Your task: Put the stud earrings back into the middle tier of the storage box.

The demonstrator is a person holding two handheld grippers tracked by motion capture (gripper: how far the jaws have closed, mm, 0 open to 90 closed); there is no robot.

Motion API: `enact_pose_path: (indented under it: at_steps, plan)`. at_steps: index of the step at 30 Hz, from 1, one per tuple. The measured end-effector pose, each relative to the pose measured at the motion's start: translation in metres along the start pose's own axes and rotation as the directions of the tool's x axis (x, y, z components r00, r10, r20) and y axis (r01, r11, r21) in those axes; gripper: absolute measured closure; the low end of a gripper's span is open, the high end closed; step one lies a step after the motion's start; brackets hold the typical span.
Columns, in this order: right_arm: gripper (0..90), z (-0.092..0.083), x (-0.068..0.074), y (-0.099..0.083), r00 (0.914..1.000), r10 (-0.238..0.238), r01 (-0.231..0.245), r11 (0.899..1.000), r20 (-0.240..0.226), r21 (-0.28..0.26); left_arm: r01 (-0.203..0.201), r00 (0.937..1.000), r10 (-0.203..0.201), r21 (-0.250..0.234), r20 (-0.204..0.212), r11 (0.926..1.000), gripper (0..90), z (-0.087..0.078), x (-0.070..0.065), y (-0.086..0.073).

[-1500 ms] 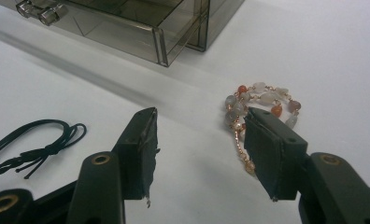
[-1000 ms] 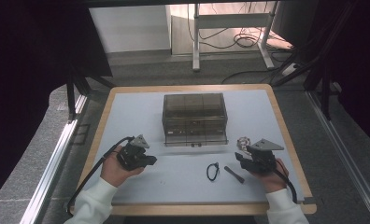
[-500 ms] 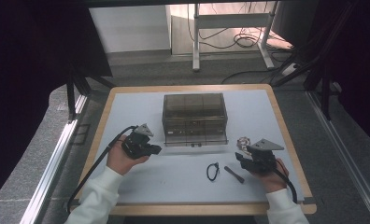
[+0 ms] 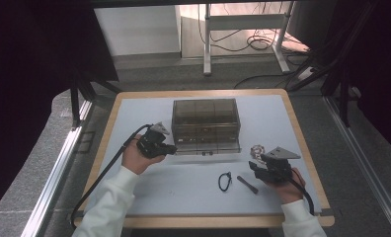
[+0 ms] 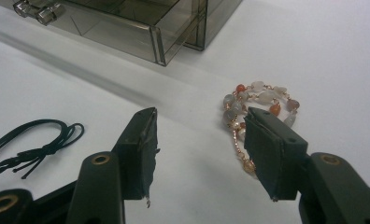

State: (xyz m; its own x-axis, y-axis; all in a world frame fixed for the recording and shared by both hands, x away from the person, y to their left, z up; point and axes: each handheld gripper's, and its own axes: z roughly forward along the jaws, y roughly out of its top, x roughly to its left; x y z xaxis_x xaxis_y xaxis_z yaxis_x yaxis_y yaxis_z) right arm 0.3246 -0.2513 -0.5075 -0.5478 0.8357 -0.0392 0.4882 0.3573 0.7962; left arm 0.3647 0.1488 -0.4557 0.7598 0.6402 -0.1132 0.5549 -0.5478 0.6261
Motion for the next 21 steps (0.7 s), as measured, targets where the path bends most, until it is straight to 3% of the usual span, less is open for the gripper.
enact_pose_path:
  at_steps: [13, 21]
  plan:
    - [44.4, 0.0, 0.0, -0.001, 1.0, 0.002, -0.002, 1.0, -0.001, 0.004, 0.03, 0.9995, -0.03, -0.002, -0.008, 0.9995, 86.7, 0.016, 0.015, 0.018]
    - [44.3, 0.001, -0.001, -0.001, 1.0, 0.003, -0.003, 1.0, 0.0, 0.007, 0.048, 0.9988, -0.048, -0.004, -0.011, 0.9988, 86.5, 0.023, 0.021, 0.019]
